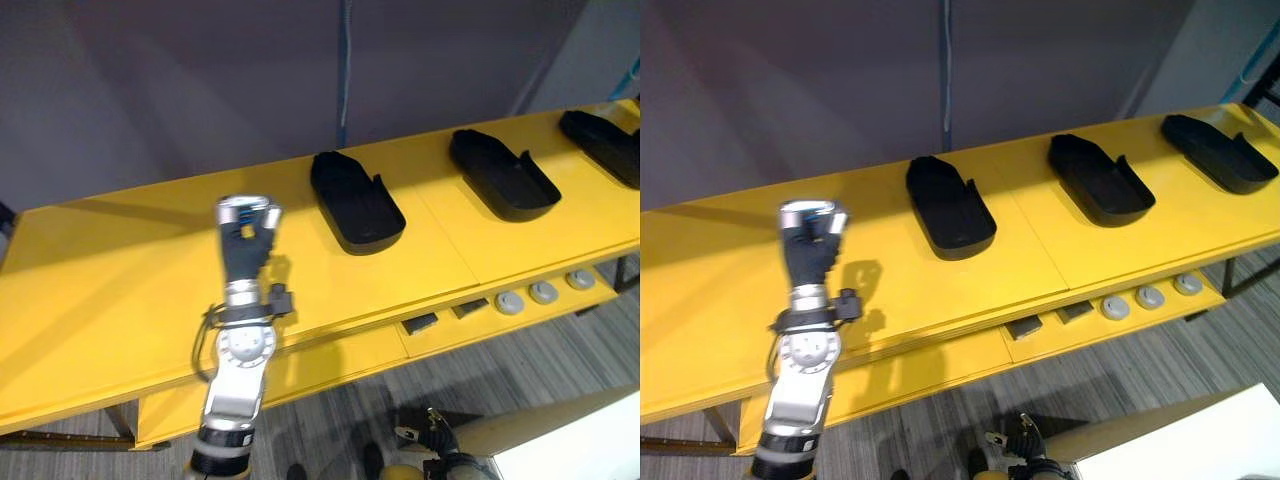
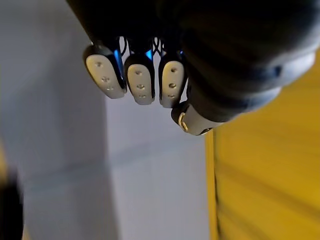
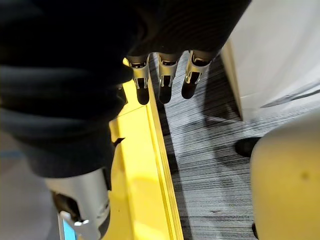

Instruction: Walk over and take plastic housings, then place them on the shelf

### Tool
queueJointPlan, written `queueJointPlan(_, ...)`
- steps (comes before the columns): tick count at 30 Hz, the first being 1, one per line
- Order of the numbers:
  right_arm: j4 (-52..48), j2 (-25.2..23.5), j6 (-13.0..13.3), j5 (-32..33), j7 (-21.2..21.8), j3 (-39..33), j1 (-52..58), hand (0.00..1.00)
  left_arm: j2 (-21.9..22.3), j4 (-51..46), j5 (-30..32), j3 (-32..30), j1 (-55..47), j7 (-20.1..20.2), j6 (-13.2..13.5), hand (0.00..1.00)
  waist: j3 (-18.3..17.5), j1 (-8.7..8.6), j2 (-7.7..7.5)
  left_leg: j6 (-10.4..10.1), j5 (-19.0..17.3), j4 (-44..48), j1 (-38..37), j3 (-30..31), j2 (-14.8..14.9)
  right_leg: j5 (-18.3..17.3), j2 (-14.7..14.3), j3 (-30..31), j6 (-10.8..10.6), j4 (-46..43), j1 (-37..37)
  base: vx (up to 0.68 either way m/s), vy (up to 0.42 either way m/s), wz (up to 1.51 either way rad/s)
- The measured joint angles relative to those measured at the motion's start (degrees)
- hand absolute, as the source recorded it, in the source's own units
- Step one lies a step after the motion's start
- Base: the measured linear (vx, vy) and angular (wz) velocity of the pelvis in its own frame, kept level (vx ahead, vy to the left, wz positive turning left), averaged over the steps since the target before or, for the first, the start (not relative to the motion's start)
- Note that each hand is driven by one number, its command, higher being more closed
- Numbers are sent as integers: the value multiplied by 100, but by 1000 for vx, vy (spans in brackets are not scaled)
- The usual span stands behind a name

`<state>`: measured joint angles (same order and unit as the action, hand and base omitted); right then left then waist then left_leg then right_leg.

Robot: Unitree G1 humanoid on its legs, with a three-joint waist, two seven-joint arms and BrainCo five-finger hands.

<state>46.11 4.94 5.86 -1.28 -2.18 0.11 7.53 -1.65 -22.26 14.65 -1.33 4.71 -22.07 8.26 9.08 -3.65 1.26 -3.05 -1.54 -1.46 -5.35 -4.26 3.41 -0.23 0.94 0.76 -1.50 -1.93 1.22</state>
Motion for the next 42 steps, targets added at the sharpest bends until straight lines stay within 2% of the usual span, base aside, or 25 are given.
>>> queueJointPlan(5,-11,-34,-2,-9,-2,-58,253,0,159,-210,-437,-1530,-1284,-562,21,100,-294,319,-33,16,13,22,-58,363,-56,-312,104,-379,-6,-362,74,12,-14,40)
queueJointPlan(8,-83,-107,-8,-59,0,-55,404,0,316,168,-820,-2100,-1985,-624,-46,100,-461,506,-68,33,-4,32,-78,484,-89,-431,173,-553,-18,-492,107,9,-1,30)
queueJointPlan(9,-94,-136,-10,-89,-1,-55,412,0,360,290,-885,-2176,-2119,-614,-80,100,-481,520,-80,41,-11,45,-73,508,-96,-439,184,-584,-20,-498,117,3,7,17)
queueJointPlan(12,-371,-194,-23,-136,3,17,494,0,534,1460,-967,-2319,-2445,-451,-303,100,-517,605,-115,80,-197,207,-70,495,-119,-499,224,-617,-41,-575,180,-16,12,3)
queueJointPlan(16,-500,-319,-90,-141,2,113,593,0,567,3402,-1290,-2453,-2566,-106,-641,100,-675,589,-256,101,-235,336,-63,423,-120,-551,249,-606,-53,-645,186,5,7,-4)
queueJointPlan(19,-506,-426,-114,-132,-2,101,600,0,584,4714,-1357,-2386,-2534,264,-751,100,-710,581,-306,96,-240,333,-67,376,-128,-554,267,-596,-56,-642,186,1,5,-2)
queueJointPlan(20,-509,-449,-114,-131,-3,95,601,0,583,4937,-1359,-2356,-2533,347,-768,0,-712,582,-309,94,-249,334,-71,357,-127,-554,269,-587,-57,-642,186,-7,15,-7)
queueJointPlan(24,-542,-531,-114,-127,-6,8,642,0,559,5533,-1324,-1987,-2503,690,-779,0,-722,575,-285,72,-342,370,-78,0,-68,-558,276,-487,-65,-669,166,-18,14,-10)
queueJointPlan(26,-545,-511,-114,-123,-52,-73,658,0,540,5669,-1191,-1661,-2411,849,-701,0,-727,559,-263,66,-342,364,-68,-136,-56,-562,275,-433,-70,-706,96,-17,7,-15)
queueJointPlan(30,-545,-477,-114,-104,-80,-183,651,0,487,5777,-1018,-1237,-2228,946,-677,0,-735,446,-209,27,-336,328,-66,-247,-48,-571,246,-286,-82,-735,4,8,3,-18)
queueJointPlan(38,-422,-339,-116,-103,-124,-316,611,0,438,5996,-869,-828,-1908,1092,-640,0,-671,440,-64,-18,-366,229,-188,-668,48,-580,86,132,-78,-743,-146,33,-6,-27)
queueJointPlan(42,-292,-327,-122,-104,-128,-341,502,0,407,6126,-765,-702,-1813,1110,-625,0,-623,432,-82,-49,-396,222,-229,-898,73,-574,17,355,-73,-759,-254,14,0,-33)
